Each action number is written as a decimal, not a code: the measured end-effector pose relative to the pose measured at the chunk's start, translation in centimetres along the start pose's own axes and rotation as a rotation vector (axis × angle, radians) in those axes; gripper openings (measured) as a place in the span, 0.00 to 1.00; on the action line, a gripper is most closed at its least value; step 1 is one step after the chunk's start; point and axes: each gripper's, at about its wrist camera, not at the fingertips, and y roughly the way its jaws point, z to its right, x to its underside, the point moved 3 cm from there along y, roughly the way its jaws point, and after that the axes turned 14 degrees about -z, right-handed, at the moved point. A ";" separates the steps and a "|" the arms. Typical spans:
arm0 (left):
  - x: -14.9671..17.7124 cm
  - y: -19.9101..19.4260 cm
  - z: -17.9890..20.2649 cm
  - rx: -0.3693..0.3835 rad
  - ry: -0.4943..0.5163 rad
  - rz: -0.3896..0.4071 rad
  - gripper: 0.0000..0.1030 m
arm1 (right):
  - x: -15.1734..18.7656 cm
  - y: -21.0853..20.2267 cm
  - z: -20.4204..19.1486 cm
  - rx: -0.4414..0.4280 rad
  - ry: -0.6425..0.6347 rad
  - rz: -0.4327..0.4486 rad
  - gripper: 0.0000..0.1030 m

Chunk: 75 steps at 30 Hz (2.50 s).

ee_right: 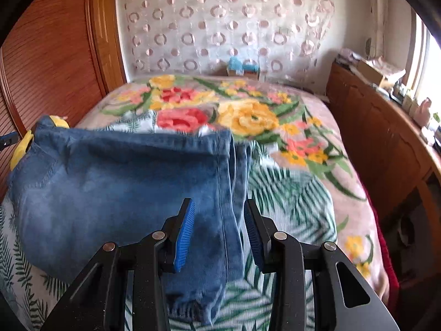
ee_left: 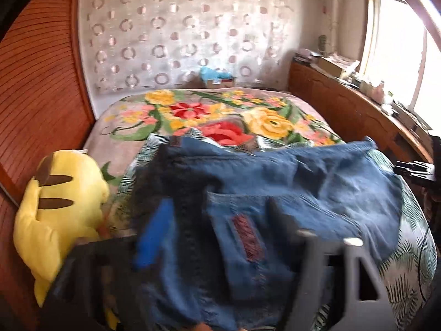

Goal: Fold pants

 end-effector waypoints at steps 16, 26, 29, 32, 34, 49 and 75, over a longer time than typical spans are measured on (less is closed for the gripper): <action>4.2 -1.2 5.9 0.045 0.053 -0.012 0.79 | 0.8 0.3 0.4 -0.107 0.053 -0.114 0.14; 6.2 -2.2 6.0 -0.044 0.029 0.073 0.79 | 2.7 -4.7 -1.7 -0.130 0.019 -0.010 0.05; 6.5 -2.7 5.4 -0.132 0.039 0.126 0.79 | 3.8 -3.8 -1.5 -0.106 0.020 -0.037 0.05; 6.6 -2.7 4.3 -0.161 0.035 0.111 0.79 | 4.1 -3.1 -1.3 -0.062 0.034 -0.055 0.05; 6.6 -2.7 3.6 -0.156 0.025 0.099 0.79 | 4.1 -2.8 -1.1 -0.068 0.051 -0.057 0.05; 7.8 -2.6 -2.2 -0.185 -0.083 0.036 0.79 | 3.7 -1.3 -2.0 -0.051 0.096 -0.119 0.35; 8.6 1.6 -6.3 -0.215 -0.153 -0.122 0.33 | 4.3 -2.1 -1.5 -0.106 -0.004 -0.022 0.09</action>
